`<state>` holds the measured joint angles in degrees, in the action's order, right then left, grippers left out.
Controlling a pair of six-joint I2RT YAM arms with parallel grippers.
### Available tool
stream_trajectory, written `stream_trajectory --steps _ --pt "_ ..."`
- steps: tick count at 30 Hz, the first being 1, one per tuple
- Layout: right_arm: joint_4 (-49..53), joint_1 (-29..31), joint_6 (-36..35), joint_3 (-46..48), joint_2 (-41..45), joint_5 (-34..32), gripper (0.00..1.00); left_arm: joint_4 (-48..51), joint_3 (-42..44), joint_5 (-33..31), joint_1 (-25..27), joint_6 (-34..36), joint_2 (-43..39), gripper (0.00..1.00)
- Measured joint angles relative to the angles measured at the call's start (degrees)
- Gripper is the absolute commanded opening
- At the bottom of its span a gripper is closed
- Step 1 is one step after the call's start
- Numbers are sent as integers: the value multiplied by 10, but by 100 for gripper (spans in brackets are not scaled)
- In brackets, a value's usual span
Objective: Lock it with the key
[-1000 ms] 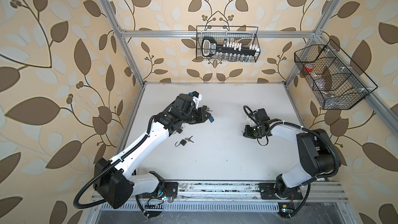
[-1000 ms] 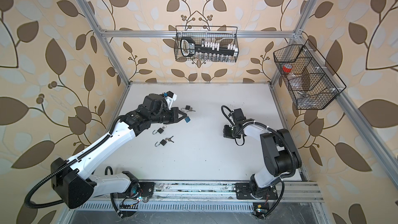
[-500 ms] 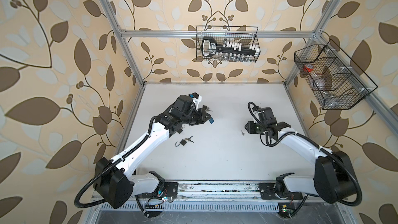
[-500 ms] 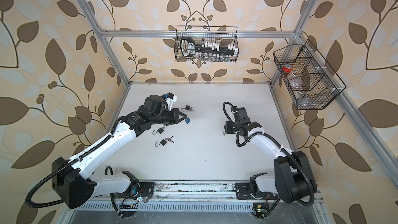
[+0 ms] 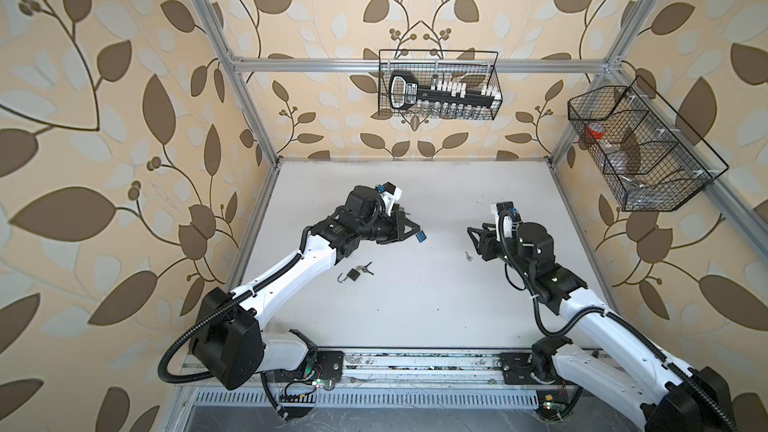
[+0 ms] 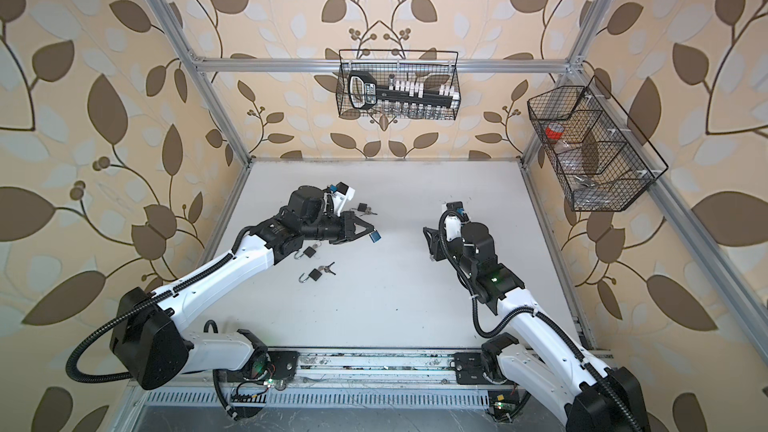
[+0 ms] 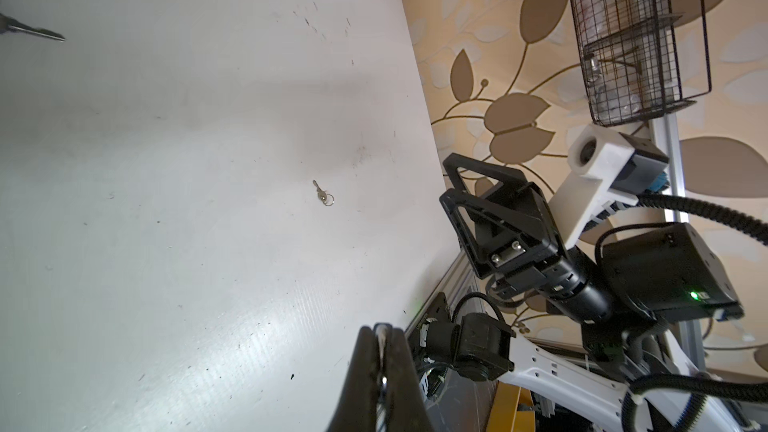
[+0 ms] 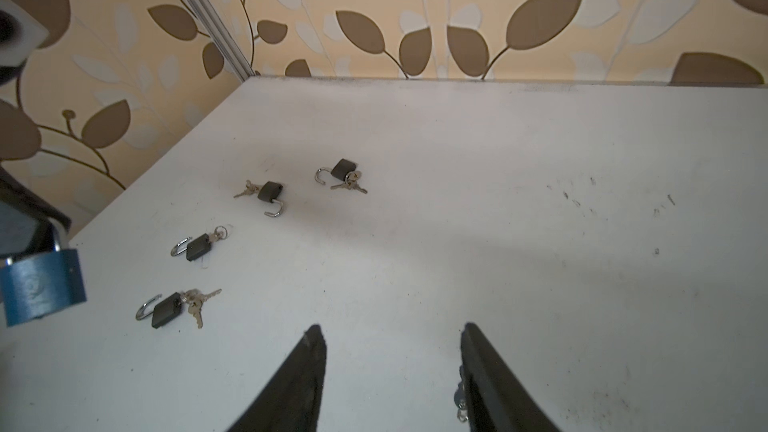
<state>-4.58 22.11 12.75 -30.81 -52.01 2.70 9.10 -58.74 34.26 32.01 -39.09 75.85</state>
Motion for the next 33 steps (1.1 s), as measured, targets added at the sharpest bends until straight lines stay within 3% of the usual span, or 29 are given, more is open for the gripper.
stream_trajectory --steps 9,13,20,33 --pt "-110 10 -58 26 35 82 58 -39 0 22 33 -1 8 0" --pt "-159 52 -90 50 56 98 58 -48 0 29 37 -1 8 0" --pt "-186 157 -171 55 38 68 58 -57 0 33 44 0 8 0" --pt "-187 198 -172 23 -35 24 54 -59 0 31 52 1 9 0"
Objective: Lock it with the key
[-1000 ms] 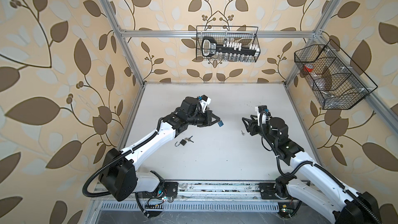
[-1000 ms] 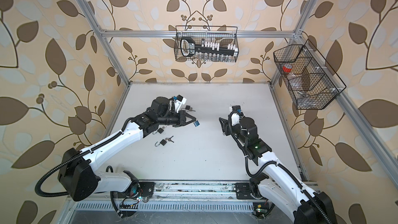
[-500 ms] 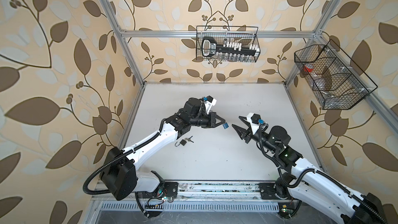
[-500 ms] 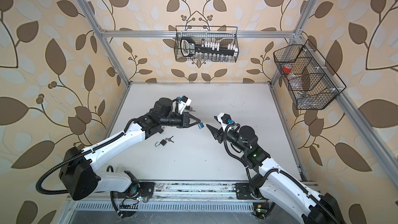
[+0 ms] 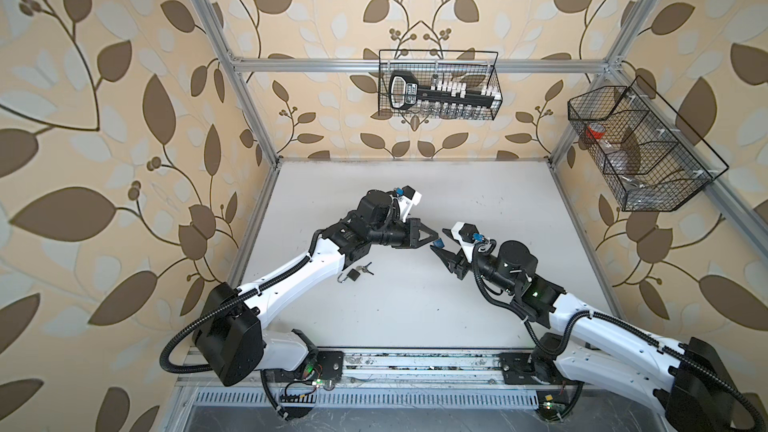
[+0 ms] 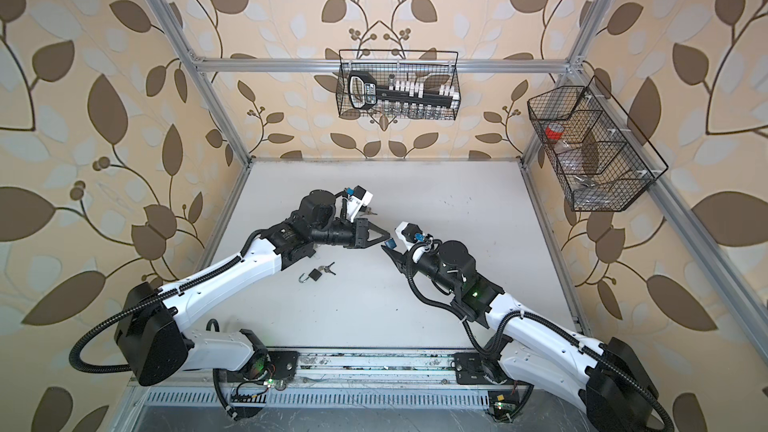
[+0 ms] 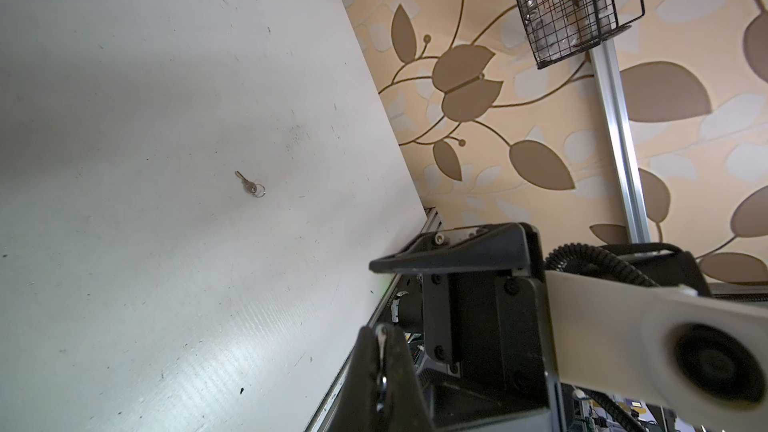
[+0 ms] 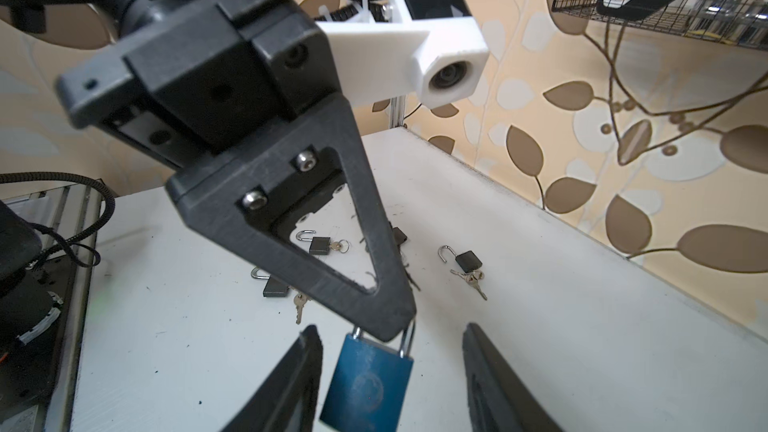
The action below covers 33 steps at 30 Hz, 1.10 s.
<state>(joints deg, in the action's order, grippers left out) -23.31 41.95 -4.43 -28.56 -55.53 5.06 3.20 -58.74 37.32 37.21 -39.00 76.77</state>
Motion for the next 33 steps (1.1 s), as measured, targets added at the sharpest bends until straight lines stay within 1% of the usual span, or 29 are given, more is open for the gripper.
stream_trajectory --steps 12,16,33 --pt "9 3 26 -10 -23 -8 44 0 0 -3 0 0 0 0" --pt "13 4 31 -10 -24 -6 35 0 0 -3 0 0 0 0" --pt "26 6 43 -19 -31 -6 13 1 0 -15 0 1 0 0"
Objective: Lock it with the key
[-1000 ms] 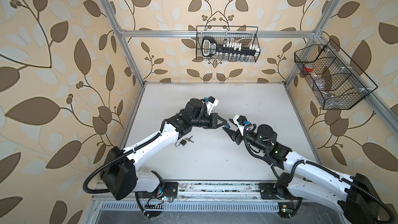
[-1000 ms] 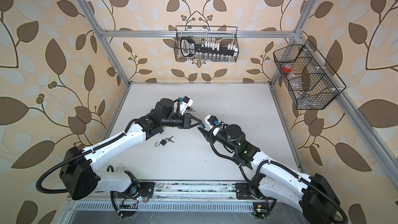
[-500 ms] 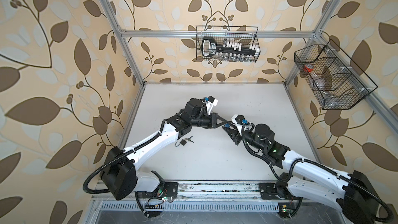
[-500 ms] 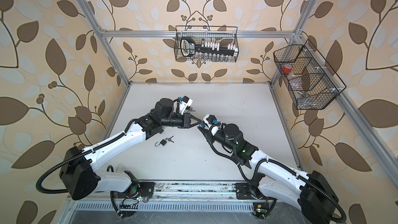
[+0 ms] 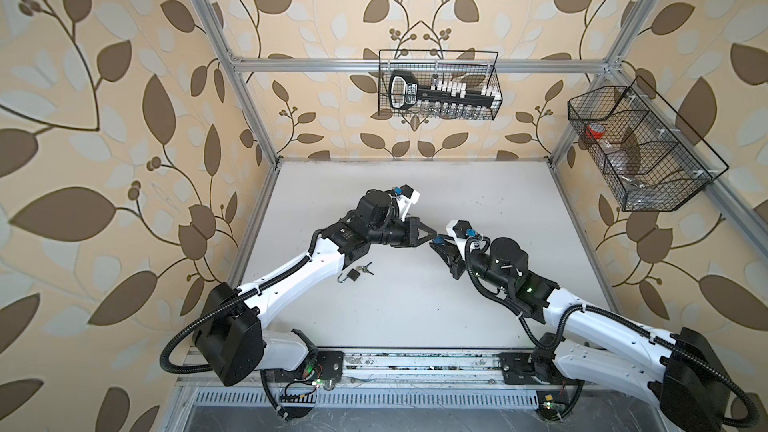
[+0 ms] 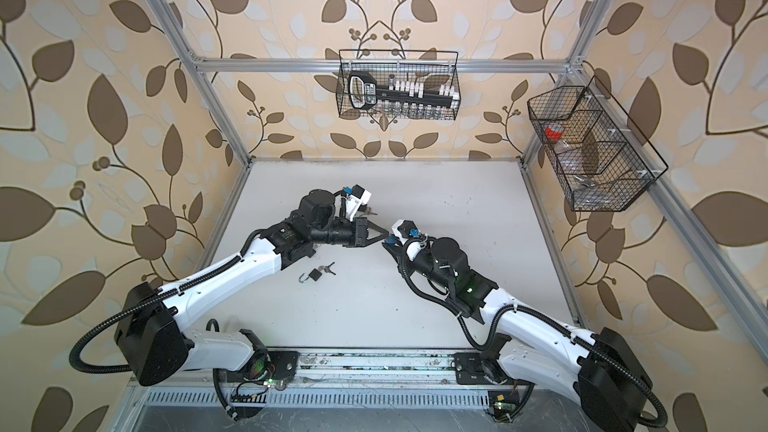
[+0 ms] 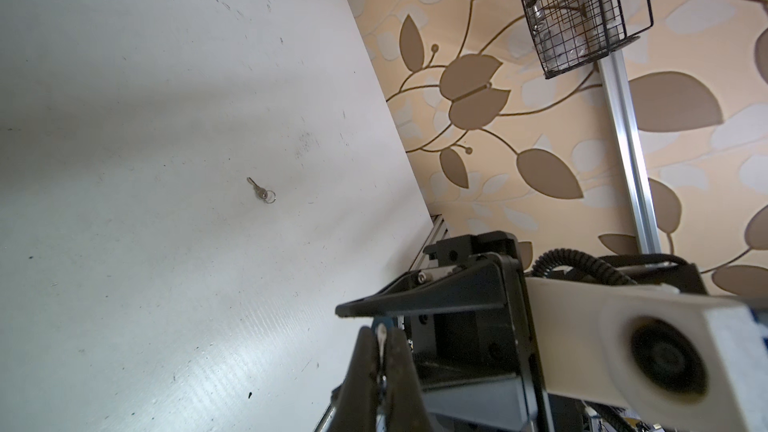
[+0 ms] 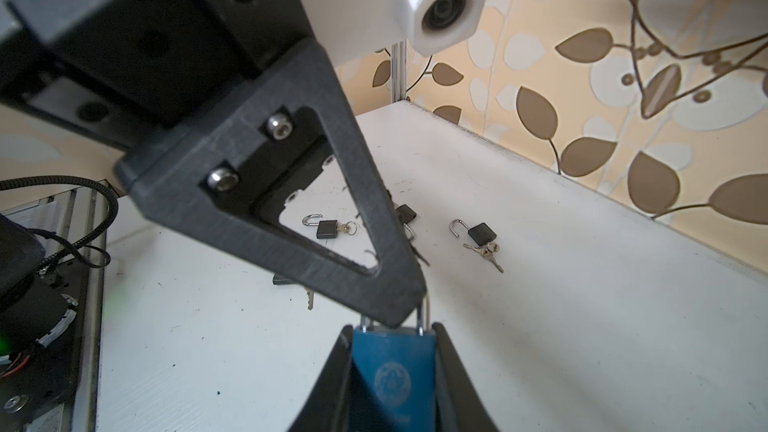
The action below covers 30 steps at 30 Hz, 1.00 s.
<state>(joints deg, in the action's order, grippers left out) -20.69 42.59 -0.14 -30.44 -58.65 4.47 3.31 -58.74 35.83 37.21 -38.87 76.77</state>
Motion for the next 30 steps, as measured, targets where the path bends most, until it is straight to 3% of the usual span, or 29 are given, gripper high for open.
stream_trajectory --steps 7,12,19,20,22,30 --pt "8 0 4 -4 0 0 8 0 0 0 0 1 0 0" --pt "14 -1 3 -8 0 -5 7 27 -16 -5 0 20 0 38" --pt "46 -21 1 -11 1 -31 7 97 -51 -79 -2 63 -30 66" --pt "60 -32 3 -15 1 -33 7 110 -51 -91 -3 69 -39 81" --pt "94 -60 10 -32 -9 -40 8 134 -52 -116 -6 79 -51 96" --pt "256 -169 50 -167 -161 -56 9 208 -52 -172 -13 94 -42 99"
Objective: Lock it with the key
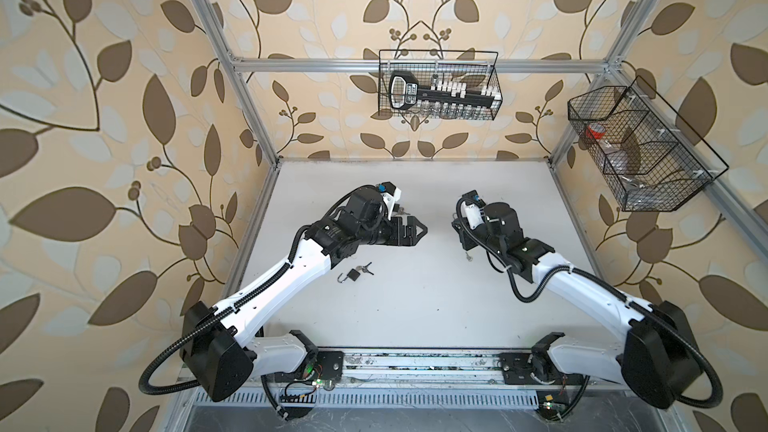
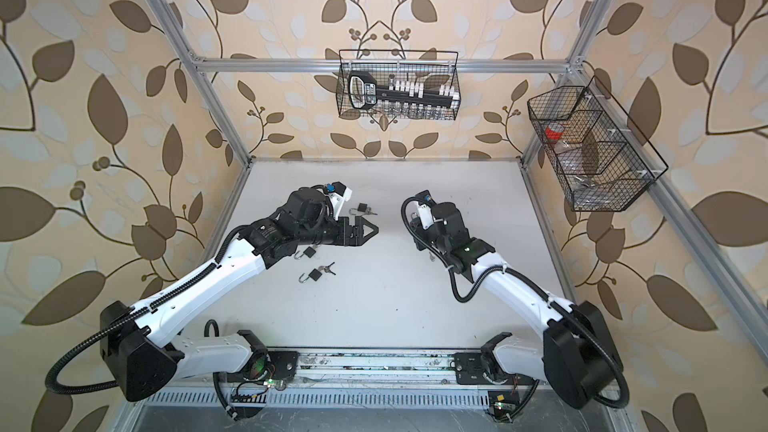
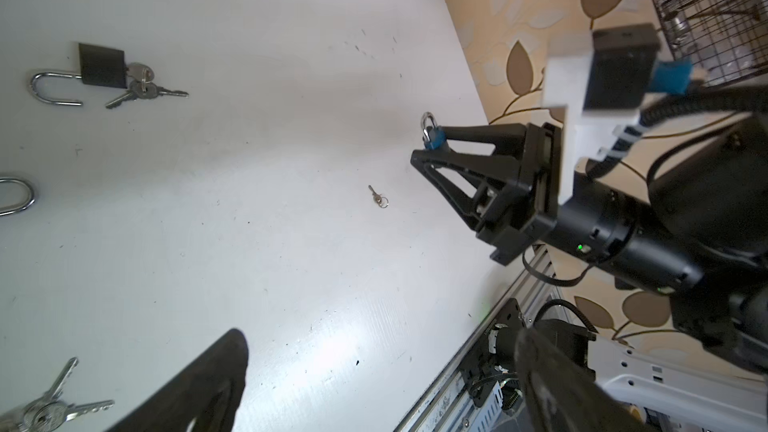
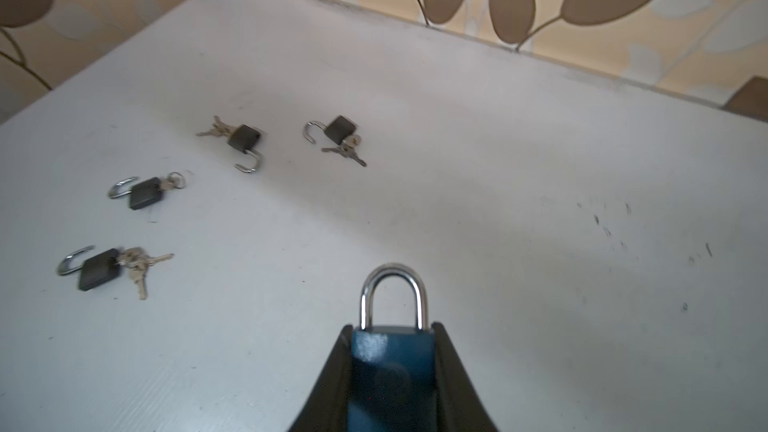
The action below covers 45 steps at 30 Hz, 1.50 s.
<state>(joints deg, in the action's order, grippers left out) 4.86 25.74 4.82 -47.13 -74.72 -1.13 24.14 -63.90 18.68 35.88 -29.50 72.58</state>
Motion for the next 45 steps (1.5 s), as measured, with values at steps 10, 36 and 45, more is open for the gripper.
stream_trajectory --steps 10,36,45 --pt "97 -69 6 -68 -158 -8 10 36 -11 -13 -7 -5 70 99" --pt "137 -120 -154 -186 -334 30 12 -4 94 -70 -56 14 -63 99" --pt "140 -121 -163 -198 -344 38 19 -9 108 -69 -56 8 -70 99"
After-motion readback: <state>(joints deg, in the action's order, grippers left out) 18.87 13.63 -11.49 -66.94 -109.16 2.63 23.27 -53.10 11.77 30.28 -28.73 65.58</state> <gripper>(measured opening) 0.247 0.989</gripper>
